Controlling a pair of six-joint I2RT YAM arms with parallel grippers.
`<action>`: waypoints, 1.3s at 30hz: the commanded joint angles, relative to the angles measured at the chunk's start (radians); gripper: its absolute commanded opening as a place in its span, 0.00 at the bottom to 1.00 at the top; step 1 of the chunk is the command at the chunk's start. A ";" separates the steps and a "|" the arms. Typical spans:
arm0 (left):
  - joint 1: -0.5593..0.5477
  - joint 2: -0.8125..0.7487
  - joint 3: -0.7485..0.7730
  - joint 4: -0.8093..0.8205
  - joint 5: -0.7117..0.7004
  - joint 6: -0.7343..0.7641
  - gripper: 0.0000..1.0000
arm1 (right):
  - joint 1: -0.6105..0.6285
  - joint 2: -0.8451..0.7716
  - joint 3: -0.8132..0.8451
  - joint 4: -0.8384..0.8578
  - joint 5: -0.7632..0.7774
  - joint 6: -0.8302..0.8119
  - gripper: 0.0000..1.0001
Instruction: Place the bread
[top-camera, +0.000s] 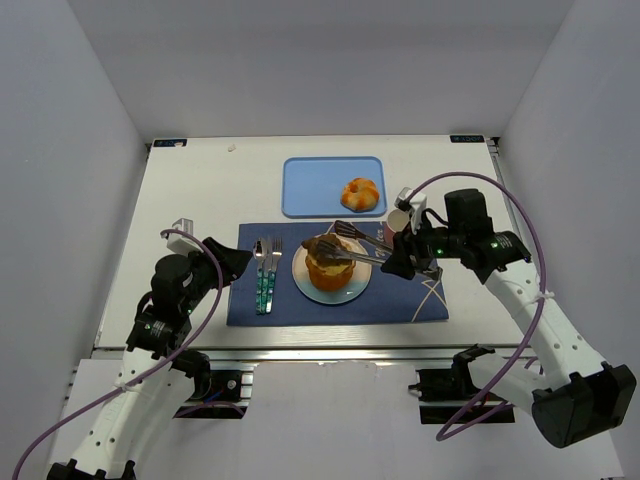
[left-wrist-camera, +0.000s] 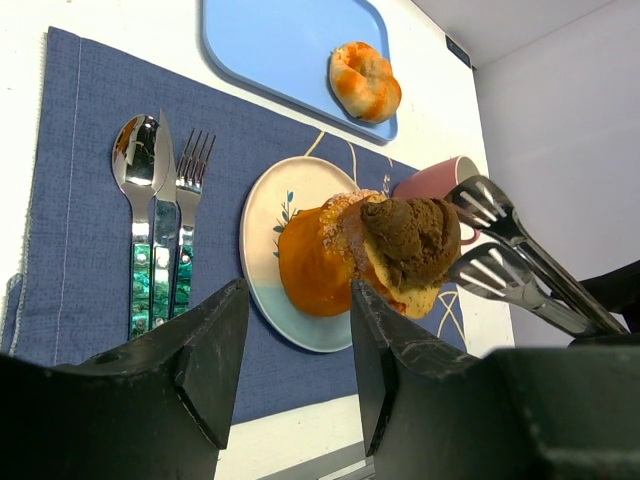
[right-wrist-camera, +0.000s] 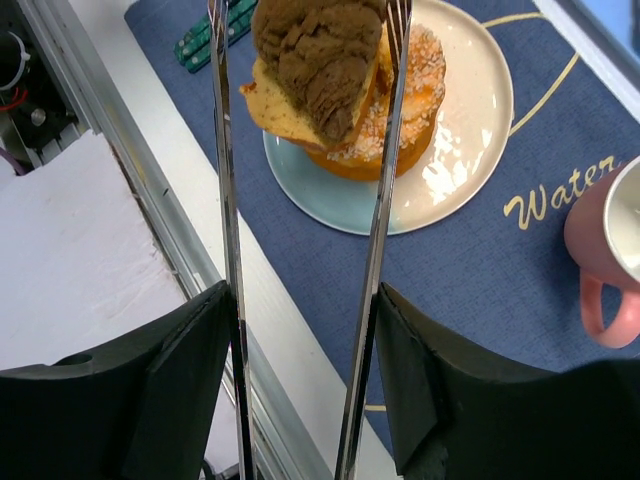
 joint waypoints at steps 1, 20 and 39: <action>-0.001 -0.001 0.009 0.002 -0.003 0.002 0.55 | 0.001 -0.033 0.056 0.068 -0.028 0.031 0.63; -0.001 -0.005 0.014 0.016 -0.006 0.012 0.55 | -0.457 0.183 0.113 0.347 0.283 0.319 0.00; 0.001 0.012 -0.009 0.054 0.003 0.012 0.55 | -0.578 0.775 0.093 0.455 0.512 0.006 0.57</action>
